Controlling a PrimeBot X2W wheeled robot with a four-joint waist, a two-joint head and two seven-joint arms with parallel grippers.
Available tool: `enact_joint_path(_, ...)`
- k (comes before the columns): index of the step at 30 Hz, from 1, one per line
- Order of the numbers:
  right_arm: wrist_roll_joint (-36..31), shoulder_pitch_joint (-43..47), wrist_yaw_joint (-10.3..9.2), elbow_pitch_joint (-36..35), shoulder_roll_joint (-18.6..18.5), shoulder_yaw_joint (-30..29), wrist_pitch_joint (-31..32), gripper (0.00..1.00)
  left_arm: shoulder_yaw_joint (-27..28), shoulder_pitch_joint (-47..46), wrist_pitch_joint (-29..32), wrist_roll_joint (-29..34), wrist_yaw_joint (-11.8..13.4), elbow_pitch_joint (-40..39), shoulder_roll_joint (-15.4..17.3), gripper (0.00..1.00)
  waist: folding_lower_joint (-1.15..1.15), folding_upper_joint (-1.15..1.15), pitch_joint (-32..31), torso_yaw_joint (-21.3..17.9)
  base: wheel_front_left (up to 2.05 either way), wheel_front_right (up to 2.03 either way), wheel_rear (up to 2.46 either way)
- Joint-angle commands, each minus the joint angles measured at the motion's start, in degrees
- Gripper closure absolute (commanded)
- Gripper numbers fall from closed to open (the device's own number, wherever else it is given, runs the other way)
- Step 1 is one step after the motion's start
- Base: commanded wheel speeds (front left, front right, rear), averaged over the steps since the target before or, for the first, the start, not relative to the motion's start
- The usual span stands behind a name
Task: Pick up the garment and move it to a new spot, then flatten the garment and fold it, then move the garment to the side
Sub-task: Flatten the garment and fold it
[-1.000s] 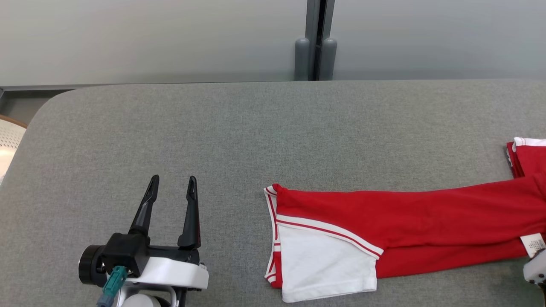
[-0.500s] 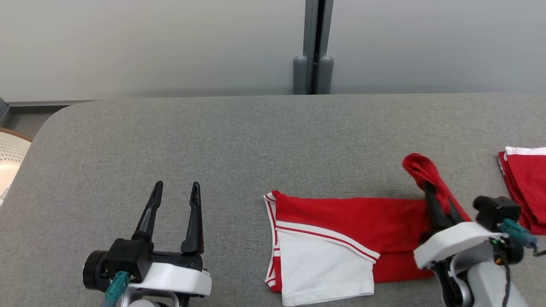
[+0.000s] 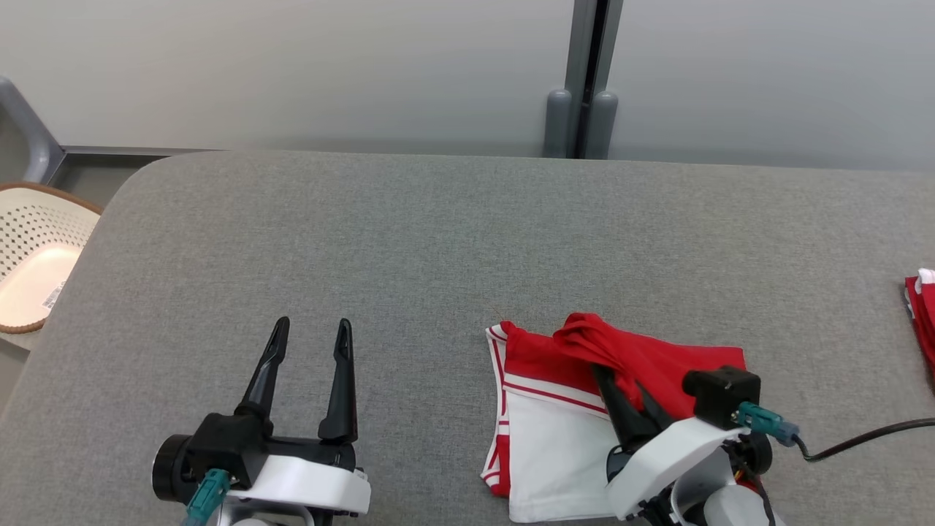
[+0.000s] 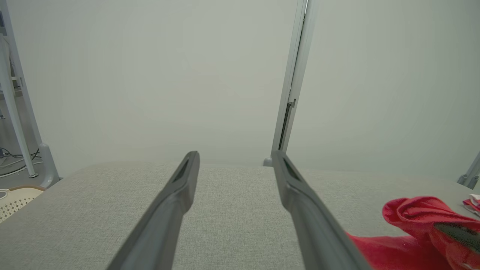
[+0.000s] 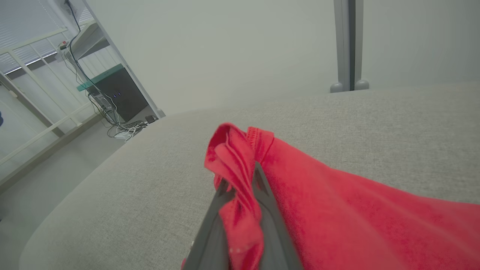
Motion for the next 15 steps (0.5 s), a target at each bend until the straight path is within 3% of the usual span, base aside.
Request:
enact_joint_path(1,1.9,-0.3,-0.03,1.2,0.0,1.6,-0.9,1.0,-0.3,-0.8,-0.1,-0.3,0.1,0.0,0.2,0.0,0.0,0.0,0.5,0.9,0.0,0.0,0.0)
enact_joint_path(11,8.4,-3.3,-0.03,8.9,0.0,9.9,-4.0,1.0,-1.6,-1.8,-0.1,-1.2,-0.2,0.4,0.2,0.0,0.0,0.0,1.6,3.3,0.0,0.0,0.0)
enact_joint_path(12,9.1,-3.6,-0.02,9.7,0.0,10.8,-4.3,0.7,-1.6,-1.8,-0.1,-1.3,-0.1,0.4,0.2,0.0,0.0,0.0,1.6,3.4,0.0,0.0,0.0)
enact_joint_path(13,10.0,-3.9,-0.02,10.1,0.0,12.0,-4.4,0.46,-1.6,-1.8,-0.1,-1.3,-0.1,0.4,0.2,0.0,0.0,0.0,1.7,3.5,0.0,0.0,0.0)
enact_joint_path(14,11.2,-4.0,-0.02,10.2,0.1,13.5,-4.4,0.0,-1.6,-1.8,-0.1,-1.3,-0.1,0.5,0.2,0.0,0.0,0.0,1.7,3.6,0.0,0.0,0.0)
enact_joint_path(15,12.6,-4.1,-0.02,10.1,0.1,15.2,-4.2,0.0,-1.6,-1.8,-0.1,-1.3,-0.1,0.5,0.2,0.0,0.0,0.0,1.8,3.6,0.0,0.0,0.0)
